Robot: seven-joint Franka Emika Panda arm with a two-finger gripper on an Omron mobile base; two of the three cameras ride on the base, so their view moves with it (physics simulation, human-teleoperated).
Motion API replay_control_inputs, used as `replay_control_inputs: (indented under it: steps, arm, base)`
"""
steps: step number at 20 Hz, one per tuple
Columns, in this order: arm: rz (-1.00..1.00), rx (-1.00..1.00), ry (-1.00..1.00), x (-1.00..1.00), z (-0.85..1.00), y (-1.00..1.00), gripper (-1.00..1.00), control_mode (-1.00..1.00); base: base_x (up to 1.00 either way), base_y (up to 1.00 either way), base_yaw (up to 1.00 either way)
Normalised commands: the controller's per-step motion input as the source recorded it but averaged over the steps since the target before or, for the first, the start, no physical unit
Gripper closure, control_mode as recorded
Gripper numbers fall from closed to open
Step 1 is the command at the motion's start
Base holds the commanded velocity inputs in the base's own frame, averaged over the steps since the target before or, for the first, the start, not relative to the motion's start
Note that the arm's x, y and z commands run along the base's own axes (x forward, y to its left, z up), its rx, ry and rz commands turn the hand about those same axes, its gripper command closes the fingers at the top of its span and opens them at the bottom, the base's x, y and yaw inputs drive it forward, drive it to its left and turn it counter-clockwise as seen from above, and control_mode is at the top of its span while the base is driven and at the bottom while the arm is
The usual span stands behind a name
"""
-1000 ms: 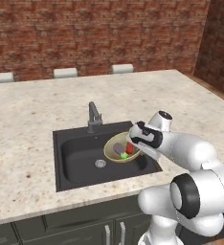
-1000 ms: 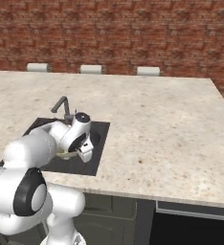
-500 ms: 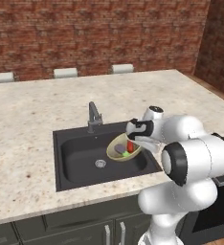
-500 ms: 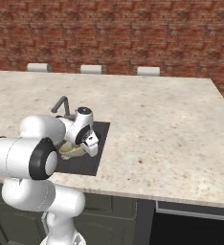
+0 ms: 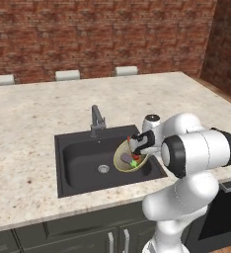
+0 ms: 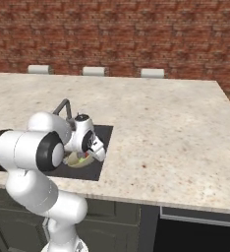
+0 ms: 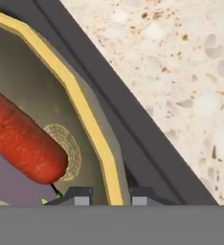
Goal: Dump the eggplant and carrot from the bowl so the bowl can be washed. Place the bowl in the sink after clearing the leftovers.
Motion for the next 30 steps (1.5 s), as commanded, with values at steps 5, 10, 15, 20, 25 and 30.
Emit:
replay_control_inputs:
  steps: [5,10,15,20,25,30]
  arm:
    - [0.05,-0.20,0.00,0.00,-0.10,0.09,1.00,-1.00]
    - [0.05,-0.25,-0.14,-0.04,-0.08,0.04,1.00,-1.00]
    - [0.03,-0.23,-0.03,-0.05,-0.06,0.16,1.00,-1.00]
    - [0.00,-0.19,-0.08,0.00,0.00,-0.01,1.00,-1.00]
    - [0.01,-0.18,-0.04,-0.04,0.00,0.03,1.00,-1.00]
    - [0.07,-0.26,-0.11,-0.14,-0.05,0.21,1.00,-1.00]
  base:
    - [0.00,0.00,0.00]
    - [0.00,0.00,0.00]
    - [0.00,0.00,0.00]
    - [0.00,0.00,0.00]
    - [0.00,0.00,0.00]
    - [0.00,0.00,0.00]
